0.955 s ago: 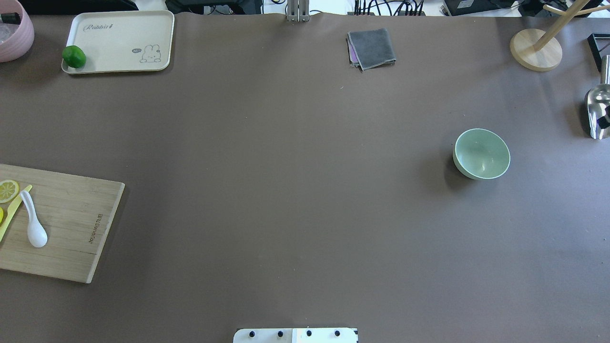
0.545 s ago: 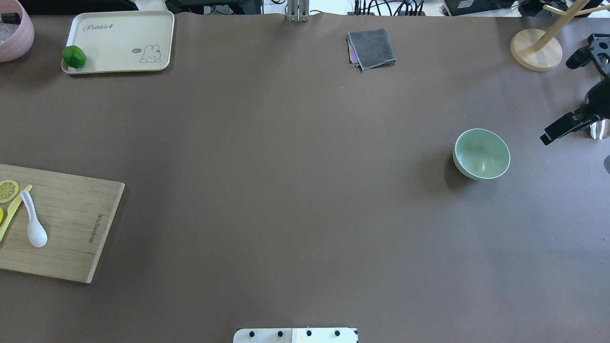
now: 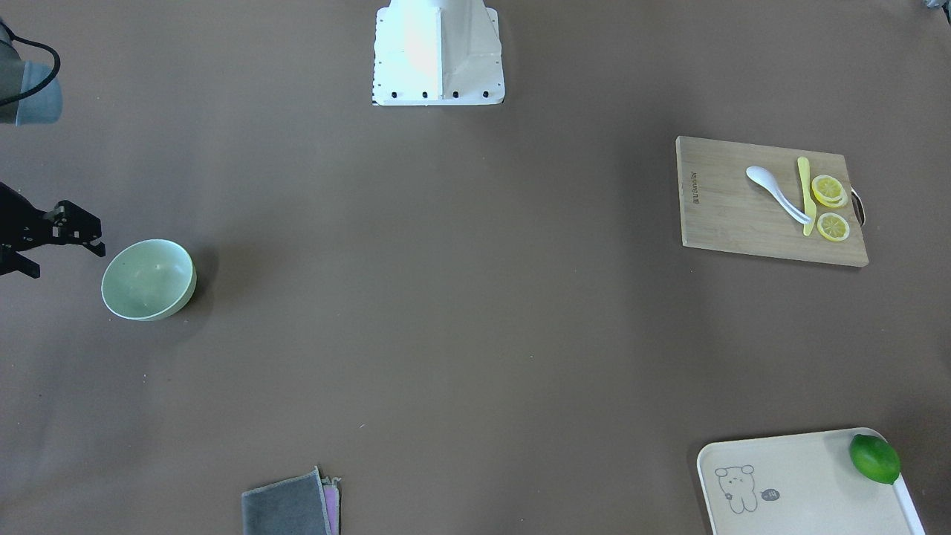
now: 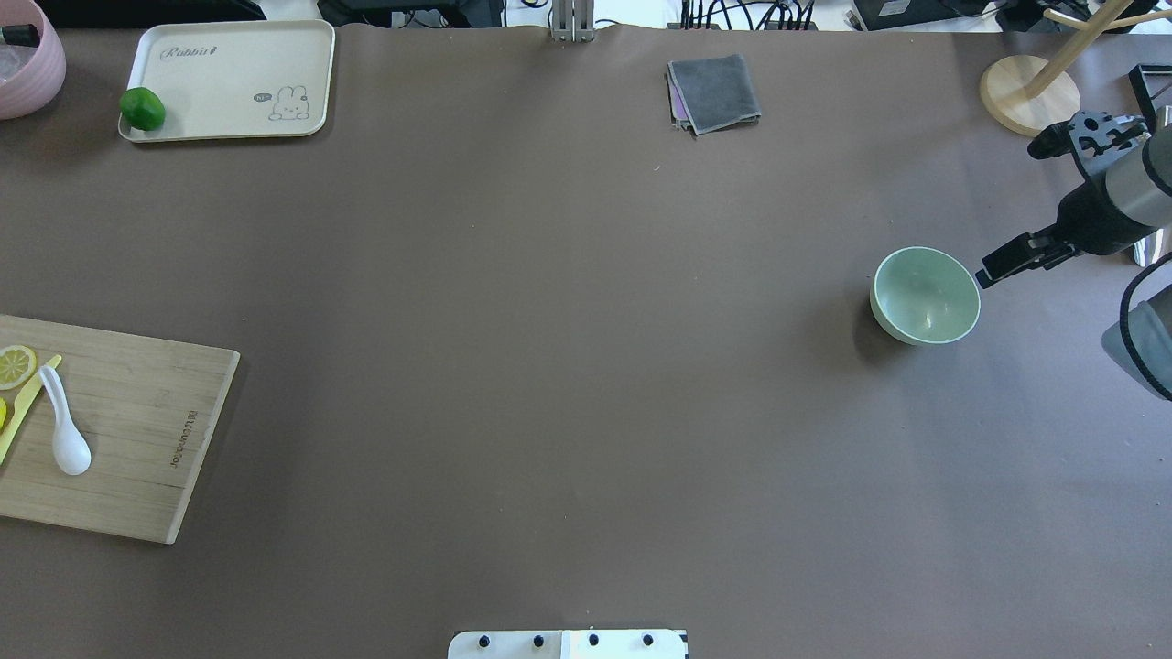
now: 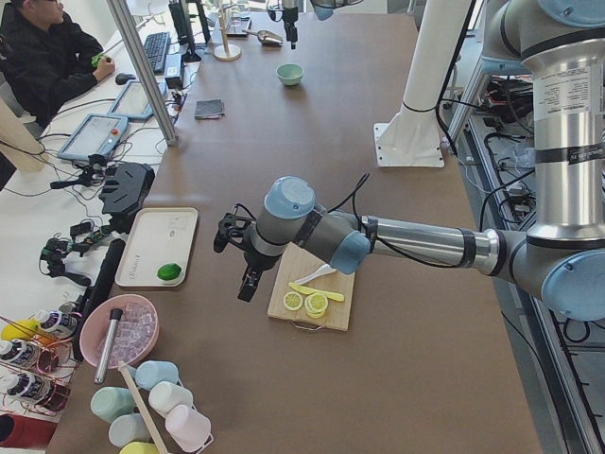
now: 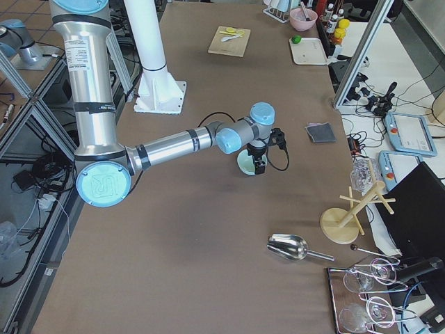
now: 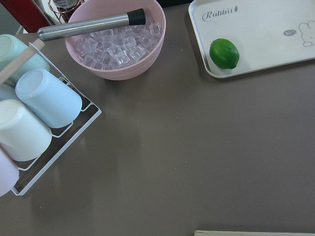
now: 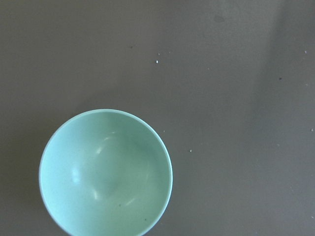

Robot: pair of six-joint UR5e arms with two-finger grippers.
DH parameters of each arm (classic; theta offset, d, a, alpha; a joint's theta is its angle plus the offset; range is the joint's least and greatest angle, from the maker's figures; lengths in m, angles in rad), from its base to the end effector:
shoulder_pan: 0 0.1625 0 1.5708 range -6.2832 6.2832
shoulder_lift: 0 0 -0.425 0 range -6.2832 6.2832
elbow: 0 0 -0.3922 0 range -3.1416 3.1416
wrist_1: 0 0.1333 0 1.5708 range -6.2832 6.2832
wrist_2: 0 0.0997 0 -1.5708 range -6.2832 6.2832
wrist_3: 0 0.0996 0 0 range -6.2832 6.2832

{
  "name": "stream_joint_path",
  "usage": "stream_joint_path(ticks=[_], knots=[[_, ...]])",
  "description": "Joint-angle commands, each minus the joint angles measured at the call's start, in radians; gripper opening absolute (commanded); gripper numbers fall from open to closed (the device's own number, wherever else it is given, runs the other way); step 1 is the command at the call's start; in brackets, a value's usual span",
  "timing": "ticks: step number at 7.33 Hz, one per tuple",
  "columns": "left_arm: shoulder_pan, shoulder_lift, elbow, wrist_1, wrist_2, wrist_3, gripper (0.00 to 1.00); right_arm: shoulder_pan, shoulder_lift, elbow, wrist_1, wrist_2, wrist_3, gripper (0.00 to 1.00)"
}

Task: Place spoon in bowl
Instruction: 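Reach the right gripper down to the rim of the pale green bowl, then grip the bowl rim with the right gripper and slide it toward the table center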

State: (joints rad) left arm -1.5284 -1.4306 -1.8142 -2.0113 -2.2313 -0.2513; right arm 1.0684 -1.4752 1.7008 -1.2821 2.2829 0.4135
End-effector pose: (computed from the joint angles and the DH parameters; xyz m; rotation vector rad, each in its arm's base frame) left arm -0.0528 -0.4594 0.5587 0.4231 0.7126 -0.0173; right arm -0.2035 -0.5120 0.5144 0.1340 -0.8434 -0.2665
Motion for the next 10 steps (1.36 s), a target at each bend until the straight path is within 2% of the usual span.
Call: stream_joint_path(ticks=[1,2,3,5,7,9,10], knots=[[0.001,0.002,0.001,-0.004,-0.022,0.000,0.99,-0.060,0.012,-0.072,0.046,-0.006,0.042,1.00],[0.001,0.002,0.001,-0.004,-0.022,0.000,0.99,-0.071,0.030,-0.104,0.049,-0.008,0.042,1.00],[0.001,0.002,0.001,-0.004,-0.022,0.001,0.99,-0.080,0.038,-0.119,0.050,-0.008,0.042,0.87],[0.001,0.002,0.001,-0.004,-0.025,0.001,0.99,-0.082,0.042,-0.118,0.052,-0.005,0.042,0.00],[0.001,0.001,0.003,-0.001,-0.108,-0.003,0.99,-0.074,0.044,-0.107,0.053,-0.003,0.076,0.00],[-0.001,0.002,0.003,-0.003,-0.114,0.010,0.99,-0.067,0.052,0.010,0.087,0.030,0.295,0.00],[-0.001,0.022,0.000,-0.023,-0.114,0.012,0.99,-0.067,0.084,0.041,0.087,0.086,0.370,0.00]])
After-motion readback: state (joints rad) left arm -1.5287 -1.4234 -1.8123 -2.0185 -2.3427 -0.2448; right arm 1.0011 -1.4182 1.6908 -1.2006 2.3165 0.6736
